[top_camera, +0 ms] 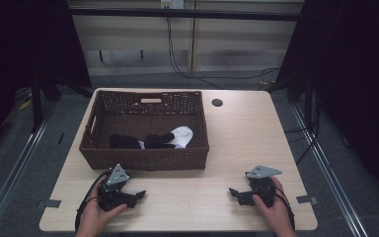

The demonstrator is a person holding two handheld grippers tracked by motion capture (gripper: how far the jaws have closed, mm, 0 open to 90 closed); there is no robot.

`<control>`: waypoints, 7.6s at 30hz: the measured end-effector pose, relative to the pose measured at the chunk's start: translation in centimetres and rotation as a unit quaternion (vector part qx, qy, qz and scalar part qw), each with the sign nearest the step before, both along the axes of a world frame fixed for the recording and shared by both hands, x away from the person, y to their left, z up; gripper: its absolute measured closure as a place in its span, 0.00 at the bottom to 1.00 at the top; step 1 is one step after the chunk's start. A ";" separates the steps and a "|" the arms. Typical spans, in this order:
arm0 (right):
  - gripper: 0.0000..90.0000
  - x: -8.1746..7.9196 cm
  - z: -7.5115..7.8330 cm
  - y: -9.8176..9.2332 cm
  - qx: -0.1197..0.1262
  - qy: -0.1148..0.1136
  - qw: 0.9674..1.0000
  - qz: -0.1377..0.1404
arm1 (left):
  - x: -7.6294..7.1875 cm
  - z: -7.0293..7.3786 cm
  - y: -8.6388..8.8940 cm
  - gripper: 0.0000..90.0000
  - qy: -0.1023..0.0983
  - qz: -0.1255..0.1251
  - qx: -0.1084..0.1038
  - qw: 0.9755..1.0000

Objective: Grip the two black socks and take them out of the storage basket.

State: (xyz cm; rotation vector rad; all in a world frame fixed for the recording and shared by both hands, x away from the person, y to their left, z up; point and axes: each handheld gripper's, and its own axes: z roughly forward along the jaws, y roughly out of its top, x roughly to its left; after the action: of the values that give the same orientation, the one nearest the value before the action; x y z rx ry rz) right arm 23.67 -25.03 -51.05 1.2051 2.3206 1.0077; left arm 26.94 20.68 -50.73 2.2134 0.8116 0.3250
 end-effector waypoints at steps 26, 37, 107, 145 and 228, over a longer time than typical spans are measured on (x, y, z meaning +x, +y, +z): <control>0.14 0.0 0.0 0.0 0.000 0.001 1.000 -0.001 | 1.0 8.3 -1.2 0.25 0.119 -0.031 0.059 0.991; 0.14 0.0 0.0 0.0 0.000 0.001 1.000 -0.001 | 2.6 12.7 -1.8 0.25 0.162 -0.036 0.075 0.983; 0.14 0.0 0.0 0.0 0.000 0.001 1.000 -0.001 | 16.4 9.4 -8.0 0.30 0.261 0.053 0.119 0.957; 0.14 0.0 0.0 0.0 0.001 0.000 1.000 -0.002 | 16.3 18.6 -7.2 0.96 0.263 0.038 0.173 0.948; 0.14 0.0 0.0 0.0 0.000 -0.001 1.000 -0.001 | 6.5 28.5 -11.5 0.96 0.212 -0.138 0.213 0.944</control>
State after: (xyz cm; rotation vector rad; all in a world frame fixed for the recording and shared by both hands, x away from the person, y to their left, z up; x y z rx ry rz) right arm 23.68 -25.02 -51.04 1.2060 2.3181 1.0072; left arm 33.47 9.20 -22.25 2.8238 0.6756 -0.1378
